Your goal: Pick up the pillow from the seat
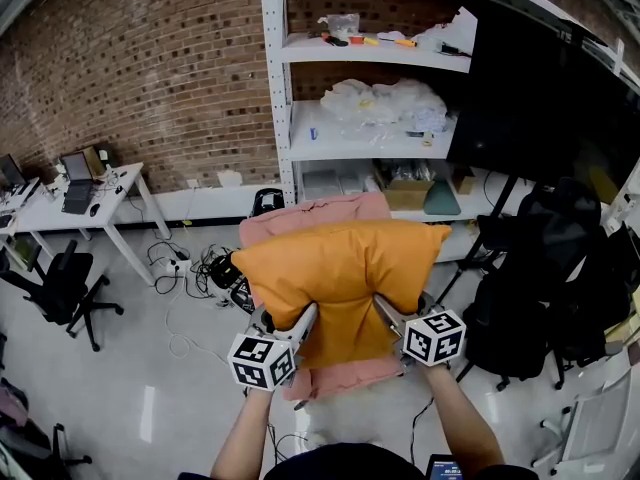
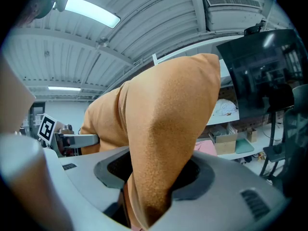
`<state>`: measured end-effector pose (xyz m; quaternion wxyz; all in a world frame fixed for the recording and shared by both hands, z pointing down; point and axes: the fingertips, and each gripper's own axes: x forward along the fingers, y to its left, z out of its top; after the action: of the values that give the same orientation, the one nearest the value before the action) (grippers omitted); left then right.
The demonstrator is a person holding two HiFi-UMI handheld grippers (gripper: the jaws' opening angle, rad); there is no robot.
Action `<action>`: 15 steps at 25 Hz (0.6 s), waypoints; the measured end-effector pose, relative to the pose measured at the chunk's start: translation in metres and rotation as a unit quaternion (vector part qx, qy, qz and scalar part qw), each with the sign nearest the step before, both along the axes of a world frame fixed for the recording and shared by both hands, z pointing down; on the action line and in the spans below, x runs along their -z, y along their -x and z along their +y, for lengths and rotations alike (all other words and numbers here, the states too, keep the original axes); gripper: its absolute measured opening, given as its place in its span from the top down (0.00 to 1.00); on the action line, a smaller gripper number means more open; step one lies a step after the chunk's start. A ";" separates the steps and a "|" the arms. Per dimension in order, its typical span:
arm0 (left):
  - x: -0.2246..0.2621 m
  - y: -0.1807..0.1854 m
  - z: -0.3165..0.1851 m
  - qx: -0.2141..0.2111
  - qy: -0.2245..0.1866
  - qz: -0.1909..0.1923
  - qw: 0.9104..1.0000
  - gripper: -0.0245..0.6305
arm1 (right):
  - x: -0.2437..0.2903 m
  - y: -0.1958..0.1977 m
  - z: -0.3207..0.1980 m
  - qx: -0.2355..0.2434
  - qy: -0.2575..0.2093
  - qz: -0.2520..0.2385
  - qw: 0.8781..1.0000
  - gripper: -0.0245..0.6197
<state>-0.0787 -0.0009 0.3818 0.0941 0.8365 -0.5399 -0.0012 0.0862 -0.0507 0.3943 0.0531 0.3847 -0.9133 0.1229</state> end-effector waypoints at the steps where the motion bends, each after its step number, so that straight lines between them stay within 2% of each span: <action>1: 0.001 -0.002 0.001 0.001 0.000 0.000 1.000 0.60 | 0.000 -0.002 0.001 0.001 0.000 0.000 1.000 0.59; 15: 0.010 -0.024 0.018 0.009 -0.004 0.002 1.000 0.59 | 0.011 -0.023 0.014 0.014 -0.005 0.002 1.000 0.59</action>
<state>-0.0544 0.0167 0.3720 0.0918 0.8317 -0.5476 -0.0058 0.1096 -0.0370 0.3836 0.0547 0.3727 -0.9190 0.1166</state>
